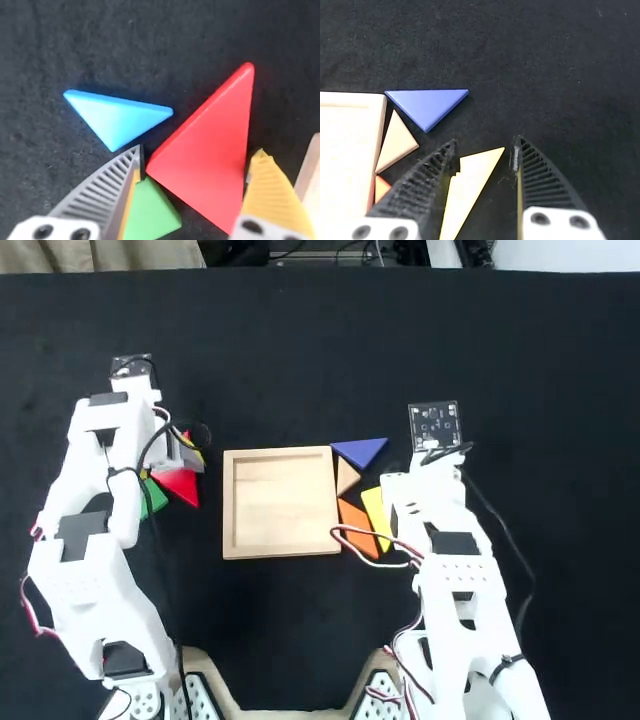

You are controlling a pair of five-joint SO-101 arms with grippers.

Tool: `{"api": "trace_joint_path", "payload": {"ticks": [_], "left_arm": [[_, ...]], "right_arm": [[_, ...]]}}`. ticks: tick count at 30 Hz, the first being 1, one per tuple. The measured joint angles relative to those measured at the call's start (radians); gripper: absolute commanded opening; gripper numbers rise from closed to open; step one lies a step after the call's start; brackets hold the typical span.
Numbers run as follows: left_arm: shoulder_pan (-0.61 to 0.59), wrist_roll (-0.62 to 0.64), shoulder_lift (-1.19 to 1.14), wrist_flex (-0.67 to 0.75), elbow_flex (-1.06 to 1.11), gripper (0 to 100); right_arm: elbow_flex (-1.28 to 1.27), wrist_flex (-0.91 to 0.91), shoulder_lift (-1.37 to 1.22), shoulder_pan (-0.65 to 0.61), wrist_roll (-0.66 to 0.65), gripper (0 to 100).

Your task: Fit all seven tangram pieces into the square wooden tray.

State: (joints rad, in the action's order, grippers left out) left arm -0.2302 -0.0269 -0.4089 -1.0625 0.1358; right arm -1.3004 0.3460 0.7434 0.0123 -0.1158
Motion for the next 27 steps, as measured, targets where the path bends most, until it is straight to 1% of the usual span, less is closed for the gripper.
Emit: {"api": "trace_joint_path", "payload": {"ticks": [5, 16, 22, 27], "left_arm": [[0.006, -0.037, 0.002, 0.012, 0.011, 33], [0.009, -0.043, 0.002, 0.012, 0.011, 32], [0.009, 0.048, 0.002, 0.012, 0.011, 32], [0.009, 0.064, 0.002, 0.014, 0.011, 32]], "right_arm": [[0.0, 0.0, 0.0, 0.0, 0.0, 18.0], [0.0, 0.0, 0.0, 0.0, 0.0, 18.0], [0.0, -0.015, 0.0, 0.0, 0.0, 18.0], [-0.003, -0.054, 0.0, 0.0, 0.0, 18.0]]}}
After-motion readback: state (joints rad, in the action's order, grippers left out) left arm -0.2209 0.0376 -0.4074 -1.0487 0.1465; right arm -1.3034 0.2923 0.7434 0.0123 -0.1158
